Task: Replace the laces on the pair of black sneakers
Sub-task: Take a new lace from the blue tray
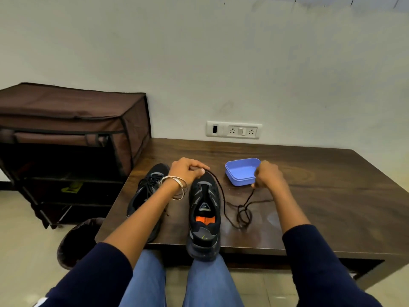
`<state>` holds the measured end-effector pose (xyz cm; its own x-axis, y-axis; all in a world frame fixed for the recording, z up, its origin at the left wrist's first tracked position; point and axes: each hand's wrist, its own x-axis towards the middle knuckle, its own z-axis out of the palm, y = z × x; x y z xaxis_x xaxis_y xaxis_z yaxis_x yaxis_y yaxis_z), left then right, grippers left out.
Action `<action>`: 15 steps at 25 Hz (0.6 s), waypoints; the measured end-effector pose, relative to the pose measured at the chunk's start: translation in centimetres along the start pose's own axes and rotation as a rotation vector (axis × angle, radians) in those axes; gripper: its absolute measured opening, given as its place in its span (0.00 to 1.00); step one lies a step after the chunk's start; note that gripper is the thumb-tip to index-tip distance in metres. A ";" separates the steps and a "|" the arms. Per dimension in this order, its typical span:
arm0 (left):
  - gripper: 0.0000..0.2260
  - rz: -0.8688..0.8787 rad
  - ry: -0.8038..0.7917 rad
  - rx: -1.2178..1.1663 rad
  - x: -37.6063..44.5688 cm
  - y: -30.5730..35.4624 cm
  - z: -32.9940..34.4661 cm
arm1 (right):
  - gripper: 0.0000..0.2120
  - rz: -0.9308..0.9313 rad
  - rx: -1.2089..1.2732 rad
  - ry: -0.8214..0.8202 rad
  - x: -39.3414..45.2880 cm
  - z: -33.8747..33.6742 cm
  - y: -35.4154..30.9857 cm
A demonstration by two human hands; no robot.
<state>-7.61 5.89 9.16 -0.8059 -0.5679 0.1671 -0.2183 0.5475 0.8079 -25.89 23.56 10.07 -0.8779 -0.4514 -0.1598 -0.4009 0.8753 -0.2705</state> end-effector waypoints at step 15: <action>0.03 -0.100 -0.078 -0.234 -0.2 1.2 -0.8 | 0.16 -0.514 0.862 -0.266 -3.3 2.3 -4.6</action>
<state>-7.25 6.15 10.54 -0.8287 -0.5580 0.0433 -0.1730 0.3290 0.9283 -20.52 20.68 9.65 -0.5260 -0.8504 -0.0087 -0.2954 0.1922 -0.9359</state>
